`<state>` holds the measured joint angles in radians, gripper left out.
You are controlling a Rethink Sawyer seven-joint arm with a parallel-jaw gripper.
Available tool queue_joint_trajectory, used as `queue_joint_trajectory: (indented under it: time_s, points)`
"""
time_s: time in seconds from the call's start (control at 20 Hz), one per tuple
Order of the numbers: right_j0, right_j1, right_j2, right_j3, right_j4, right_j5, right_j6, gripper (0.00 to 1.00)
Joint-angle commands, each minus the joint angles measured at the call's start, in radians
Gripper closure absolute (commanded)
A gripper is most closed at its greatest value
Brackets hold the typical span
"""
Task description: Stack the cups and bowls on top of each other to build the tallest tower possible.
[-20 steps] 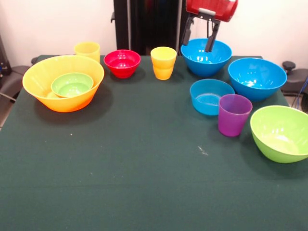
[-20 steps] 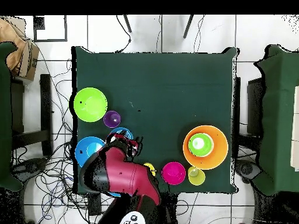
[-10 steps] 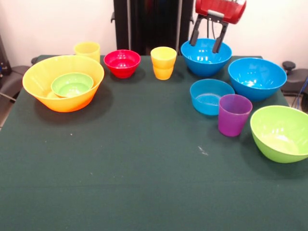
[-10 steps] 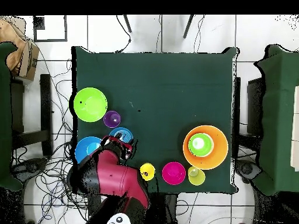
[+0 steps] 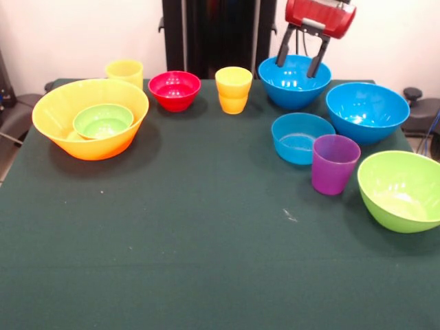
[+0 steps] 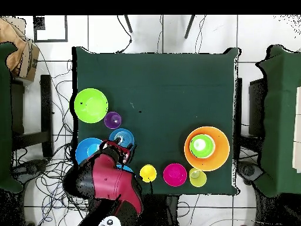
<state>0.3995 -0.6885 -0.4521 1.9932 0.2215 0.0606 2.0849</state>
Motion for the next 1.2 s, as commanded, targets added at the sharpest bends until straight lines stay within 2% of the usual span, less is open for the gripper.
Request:
queue_joint_trajectory:
  time_s: [0.05, 1.2]
  points:
    - [0.024, 0.052, 0.030, -0.033, 0.050, 0.096, 0.186, 0.00]
    - [0.175, 0.117, -0.028, -0.009, 0.095, 0.050, 0.195, 0.00]
